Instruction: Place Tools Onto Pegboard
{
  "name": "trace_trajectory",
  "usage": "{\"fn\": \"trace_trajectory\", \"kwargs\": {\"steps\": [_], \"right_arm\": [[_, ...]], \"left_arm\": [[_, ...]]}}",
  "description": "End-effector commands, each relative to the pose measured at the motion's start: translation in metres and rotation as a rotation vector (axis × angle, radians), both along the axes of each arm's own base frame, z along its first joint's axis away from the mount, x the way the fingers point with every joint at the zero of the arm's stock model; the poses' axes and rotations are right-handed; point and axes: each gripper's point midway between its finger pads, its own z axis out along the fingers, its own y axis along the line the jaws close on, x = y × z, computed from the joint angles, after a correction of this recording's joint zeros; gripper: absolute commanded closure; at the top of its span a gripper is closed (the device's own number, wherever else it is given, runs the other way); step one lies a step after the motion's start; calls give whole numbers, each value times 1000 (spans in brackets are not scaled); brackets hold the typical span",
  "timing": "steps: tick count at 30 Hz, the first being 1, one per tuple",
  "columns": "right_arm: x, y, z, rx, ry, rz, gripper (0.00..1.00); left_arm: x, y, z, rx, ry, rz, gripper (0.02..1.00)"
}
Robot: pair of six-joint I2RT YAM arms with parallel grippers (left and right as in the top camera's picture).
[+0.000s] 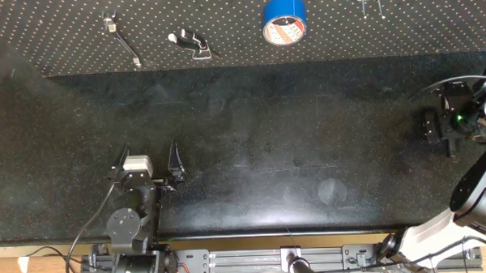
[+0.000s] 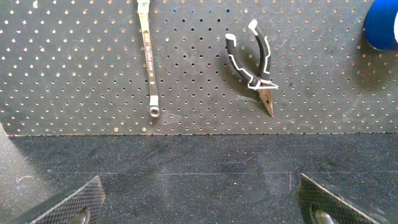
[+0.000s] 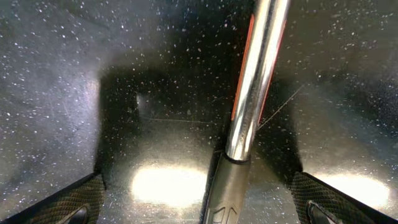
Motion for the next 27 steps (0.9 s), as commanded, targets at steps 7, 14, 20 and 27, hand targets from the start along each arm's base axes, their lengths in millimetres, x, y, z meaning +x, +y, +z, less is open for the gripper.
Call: {"fn": "trace_trajectory", "kwargs": {"steps": [7,14,20,27], "right_arm": [[-13,9,-7,41,57,43,579],[-18,7,-7,28,83,40,875],[67,36,140,105,-566,-284,928],[89,196,253,214,-897,-25,925]], "left_arm": [[0,-1,-1,12,1,-7,23],[0,-1,-1,12,1,-7,23],[0,-1,-1,12,1,-7,23],[0,-1,-1,12,1,-7,23]]}}
